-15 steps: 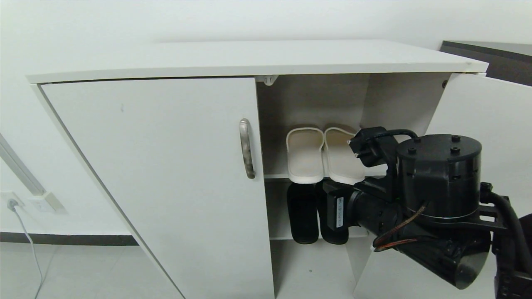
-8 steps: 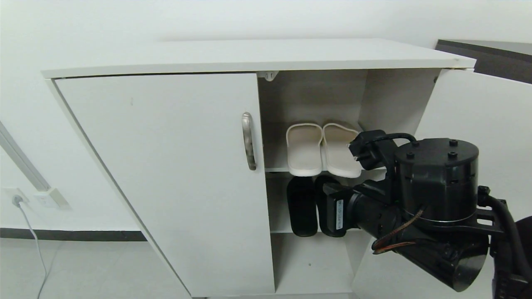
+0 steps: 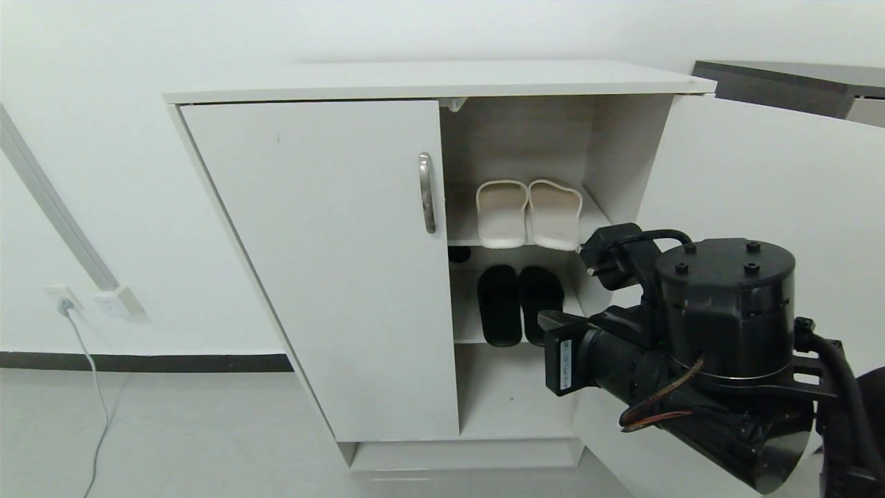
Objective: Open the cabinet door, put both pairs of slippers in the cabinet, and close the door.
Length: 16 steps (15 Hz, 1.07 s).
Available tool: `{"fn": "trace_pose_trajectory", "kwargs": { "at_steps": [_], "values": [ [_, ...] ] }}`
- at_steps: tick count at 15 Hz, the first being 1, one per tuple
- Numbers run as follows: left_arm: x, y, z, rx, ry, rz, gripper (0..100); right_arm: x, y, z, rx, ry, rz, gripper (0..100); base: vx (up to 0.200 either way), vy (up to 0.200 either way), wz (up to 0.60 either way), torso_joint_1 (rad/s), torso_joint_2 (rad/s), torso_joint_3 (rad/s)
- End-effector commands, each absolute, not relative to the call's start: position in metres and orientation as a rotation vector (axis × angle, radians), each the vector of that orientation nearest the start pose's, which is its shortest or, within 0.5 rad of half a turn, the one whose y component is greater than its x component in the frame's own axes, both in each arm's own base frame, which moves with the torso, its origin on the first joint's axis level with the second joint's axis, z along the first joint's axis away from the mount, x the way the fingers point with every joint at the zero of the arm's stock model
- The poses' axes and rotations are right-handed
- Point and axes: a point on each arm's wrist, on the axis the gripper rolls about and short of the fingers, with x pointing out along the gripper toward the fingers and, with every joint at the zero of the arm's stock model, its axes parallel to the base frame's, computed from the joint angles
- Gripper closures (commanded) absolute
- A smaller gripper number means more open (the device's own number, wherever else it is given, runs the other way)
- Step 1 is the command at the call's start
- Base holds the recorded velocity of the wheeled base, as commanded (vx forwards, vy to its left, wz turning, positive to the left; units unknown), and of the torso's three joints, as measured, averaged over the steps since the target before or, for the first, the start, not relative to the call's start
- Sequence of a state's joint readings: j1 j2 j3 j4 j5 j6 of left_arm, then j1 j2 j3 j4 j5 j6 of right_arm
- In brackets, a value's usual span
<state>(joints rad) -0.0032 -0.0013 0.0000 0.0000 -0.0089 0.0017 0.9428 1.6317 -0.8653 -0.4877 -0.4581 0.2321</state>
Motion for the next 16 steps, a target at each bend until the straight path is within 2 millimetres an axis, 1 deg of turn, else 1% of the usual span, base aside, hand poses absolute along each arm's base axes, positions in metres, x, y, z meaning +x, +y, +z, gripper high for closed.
{"fn": "trace_pose_trajectory", "kwargs": {
  "at_steps": [1,7,9,16],
  "values": [
    [-0.023,0.000,0.075,0.002,0.000,-0.012,100,0.181,0.232,0.203,0.041,0.276,0.453,100,-0.200,0.000,0.00,0.002,0.00,0.002],
    [-0.023,0.000,0.075,0.002,0.000,-0.012,100,0.185,0.234,0.186,-0.012,0.313,0.439,100,-0.200,0.000,0.00,0.003,0.00,0.002],
    [-0.023,0.000,0.075,0.002,0.000,-0.012,100,0.186,0.234,0.182,-0.036,0.320,0.435,100,0.000,0.000,0.00,0.000,0.00,0.000],
    [-0.023,0.000,0.075,0.002,0.000,-0.012,100,0.189,0.235,0.179,-0.037,0.318,0.428,100,0.000,0.000,0.00,0.000,0.00,0.000]
  ]
}}
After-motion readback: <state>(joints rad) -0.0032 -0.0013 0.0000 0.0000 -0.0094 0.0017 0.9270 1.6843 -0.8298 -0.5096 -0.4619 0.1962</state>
